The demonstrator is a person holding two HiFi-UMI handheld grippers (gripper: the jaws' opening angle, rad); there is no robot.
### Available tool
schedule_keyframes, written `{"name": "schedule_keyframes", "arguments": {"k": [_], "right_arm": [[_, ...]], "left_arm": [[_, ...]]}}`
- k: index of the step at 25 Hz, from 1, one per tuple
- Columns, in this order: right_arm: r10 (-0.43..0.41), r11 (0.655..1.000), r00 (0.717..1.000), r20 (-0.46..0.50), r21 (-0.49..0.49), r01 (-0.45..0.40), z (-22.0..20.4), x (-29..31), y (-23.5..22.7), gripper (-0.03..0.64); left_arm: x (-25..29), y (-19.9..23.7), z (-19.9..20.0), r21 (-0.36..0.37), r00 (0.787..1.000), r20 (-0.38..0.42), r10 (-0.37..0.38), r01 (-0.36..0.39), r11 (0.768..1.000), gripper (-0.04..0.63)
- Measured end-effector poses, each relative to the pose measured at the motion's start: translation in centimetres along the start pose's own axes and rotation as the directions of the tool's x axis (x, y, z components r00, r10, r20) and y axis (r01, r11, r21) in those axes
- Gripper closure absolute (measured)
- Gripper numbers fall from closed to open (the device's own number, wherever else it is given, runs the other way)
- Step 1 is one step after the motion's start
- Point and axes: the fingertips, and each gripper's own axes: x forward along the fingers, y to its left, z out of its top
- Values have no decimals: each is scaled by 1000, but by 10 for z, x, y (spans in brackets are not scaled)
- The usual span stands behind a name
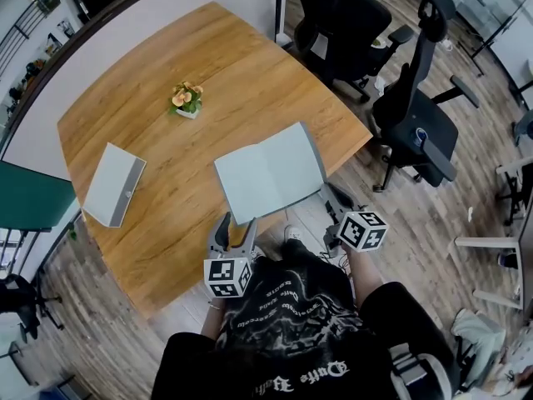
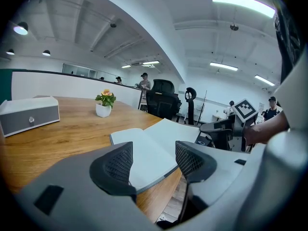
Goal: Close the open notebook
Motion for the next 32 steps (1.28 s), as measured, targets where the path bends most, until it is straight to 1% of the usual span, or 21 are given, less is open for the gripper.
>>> {"name": "schedule_keyframes", "arguments": {"k": [3, 6, 12, 14, 17, 21, 26, 32], "right_arm": [[12, 996, 1000, 0, -93, -12, 2, -2, 15, 594], [23, 983, 1000, -6, -183, -23, 3, -3, 30, 594], [44, 969, 999, 3, -243, -42, 5, -5, 53, 594], [57, 960, 998, 0, -275, -55, 5, -5, 63, 595], [67, 936, 998, -10, -346, -67, 3, -5, 78, 595], [78, 912, 997, -22, -402, -80, -2, -5, 92, 595], [91, 861, 995, -49, -498, -103, -3, -3, 111, 594], [114, 818, 990, -82, -558, -141, -13, 1, 132, 595]], "left_arm": [[-4, 4, -1, -3, 1000, 5, -1, 1, 1000, 298], [-7, 8, -3, -2, 1000, 8, -5, 5, 1000, 299], [-12, 12, -3, 4, 1000, 7, -19, 19, 1000, 301], [-15, 15, -4, 5, 1000, 9, -21, 21, 1000, 301], [-19, 19, -5, 2, 1000, 13, -22, 22, 1000, 301], [-24, 25, -6, -1, 999, 21, -23, 23, 1000, 301], [-27, 27, -5, -2, 999, 28, -26, 26, 1000, 302], [-29, 30, -7, -6, 999, 31, -26, 26, 1000, 302]]}}
